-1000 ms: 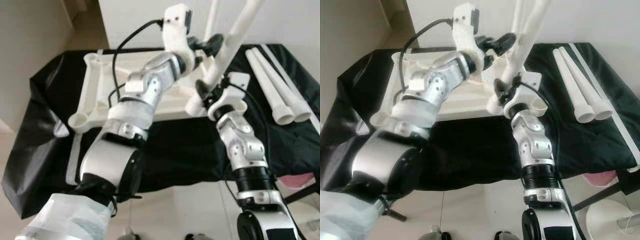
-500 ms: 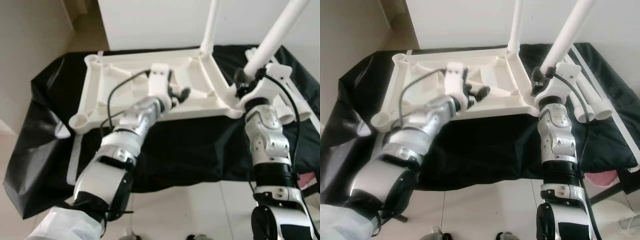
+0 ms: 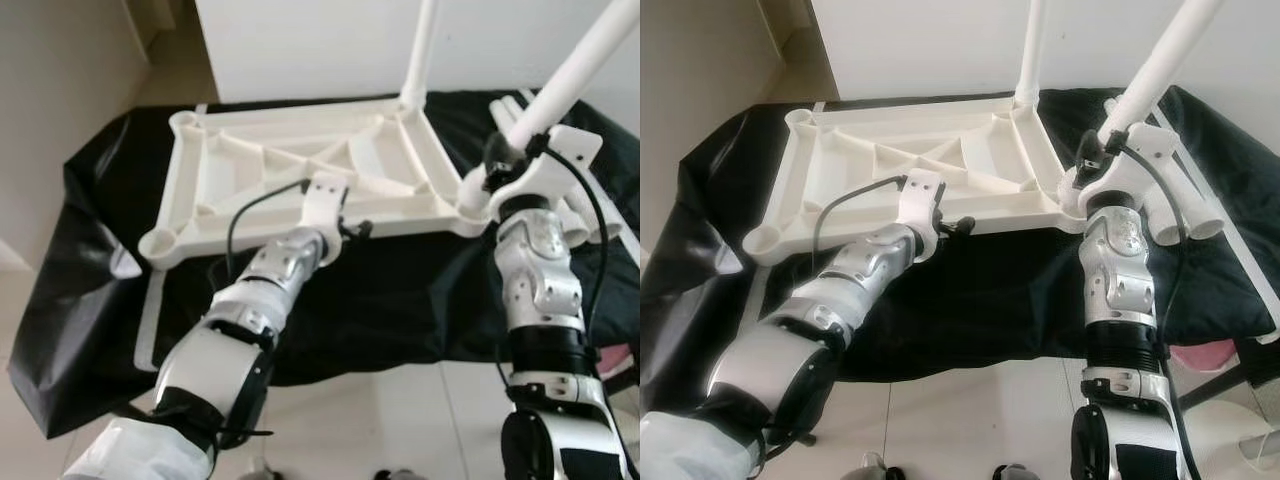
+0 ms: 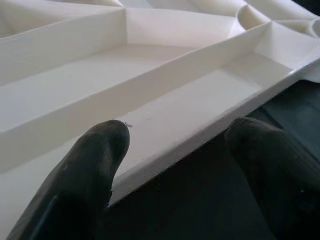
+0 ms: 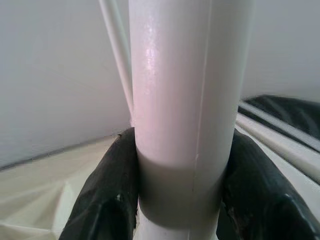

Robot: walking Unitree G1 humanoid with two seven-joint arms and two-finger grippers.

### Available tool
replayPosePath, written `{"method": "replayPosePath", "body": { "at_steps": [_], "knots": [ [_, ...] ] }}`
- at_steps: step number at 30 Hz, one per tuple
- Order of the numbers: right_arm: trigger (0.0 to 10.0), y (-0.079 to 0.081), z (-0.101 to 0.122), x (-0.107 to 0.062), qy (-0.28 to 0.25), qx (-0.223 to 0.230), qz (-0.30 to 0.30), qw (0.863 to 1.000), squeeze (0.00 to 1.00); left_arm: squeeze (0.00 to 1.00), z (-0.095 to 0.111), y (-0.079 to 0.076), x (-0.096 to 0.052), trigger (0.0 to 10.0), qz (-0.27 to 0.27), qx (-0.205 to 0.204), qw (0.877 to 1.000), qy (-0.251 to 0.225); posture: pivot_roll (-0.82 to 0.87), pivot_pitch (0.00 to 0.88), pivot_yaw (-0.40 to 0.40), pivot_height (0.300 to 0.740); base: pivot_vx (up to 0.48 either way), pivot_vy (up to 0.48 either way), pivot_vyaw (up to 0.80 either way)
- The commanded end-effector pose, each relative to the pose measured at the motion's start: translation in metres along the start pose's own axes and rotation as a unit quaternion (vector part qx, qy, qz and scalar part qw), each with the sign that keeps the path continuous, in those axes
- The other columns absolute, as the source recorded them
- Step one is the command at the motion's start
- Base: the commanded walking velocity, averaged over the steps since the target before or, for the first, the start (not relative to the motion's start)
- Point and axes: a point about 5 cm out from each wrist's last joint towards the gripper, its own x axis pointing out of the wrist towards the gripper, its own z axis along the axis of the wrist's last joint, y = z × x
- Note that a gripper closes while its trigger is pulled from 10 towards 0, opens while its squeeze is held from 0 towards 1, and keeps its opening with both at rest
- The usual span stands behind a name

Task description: Building children table

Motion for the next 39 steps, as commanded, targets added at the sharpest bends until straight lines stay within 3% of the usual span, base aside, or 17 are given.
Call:
{"method": "replayPosePath", "body": {
  "at_steps": [1,11,29,36,37,39],
  "knots": [
    [10.0,0.000,0.007,-0.004,-0.021,0.001,-0.001,1.000,0.00,0.00,0.018,0.003,0.001,10.0,0.028,0.014,0.999,-0.026,-0.09,0.121,0.068,0.740,0.000,0.000,0.00],
    [10.0,-0.010,0.008,-0.015,-0.017,-0.010,-0.020,1.000,0.00,0.00,0.038,-0.006,0.004,10.0,0.003,-0.012,0.998,-0.057,-0.12,0.184,0.108,0.740,0.000,0.000,0.00],
    [10.0,-0.020,0.007,-0.031,-0.004,-0.019,-0.042,0.999,0.00,0.00,0.018,-0.028,0.011,10.0,-0.019,0.002,1.000,-0.019,-0.15,0.241,0.126,0.740,0.000,0.000,0.00],
    [10.0,-0.025,0.004,-0.028,0.004,-0.029,-0.047,0.998,0.00,0.00,0.011,-0.027,0.008,10.0,-0.084,0.008,0.996,0.025,-0.14,0.220,0.123,0.740,0.000,0.000,0.00],
    [10.0,-0.025,0.005,-0.026,0.003,-0.029,-0.047,0.998,0.00,0.00,0.009,-0.026,0.005,10.0,-0.123,0.002,0.991,0.044,-0.13,0.210,0.123,0.740,0.000,0.000,0.00],
    [10.0,-0.025,0.005,-0.026,0.003,-0.029,-0.046,0.998,0.00,0.00,0.007,-0.025,0.003,10.0,-0.140,-0.001,0.989,0.055,-0.13,0.210,0.123,0.740,0.000,0.000,0.00]
  ]
}}
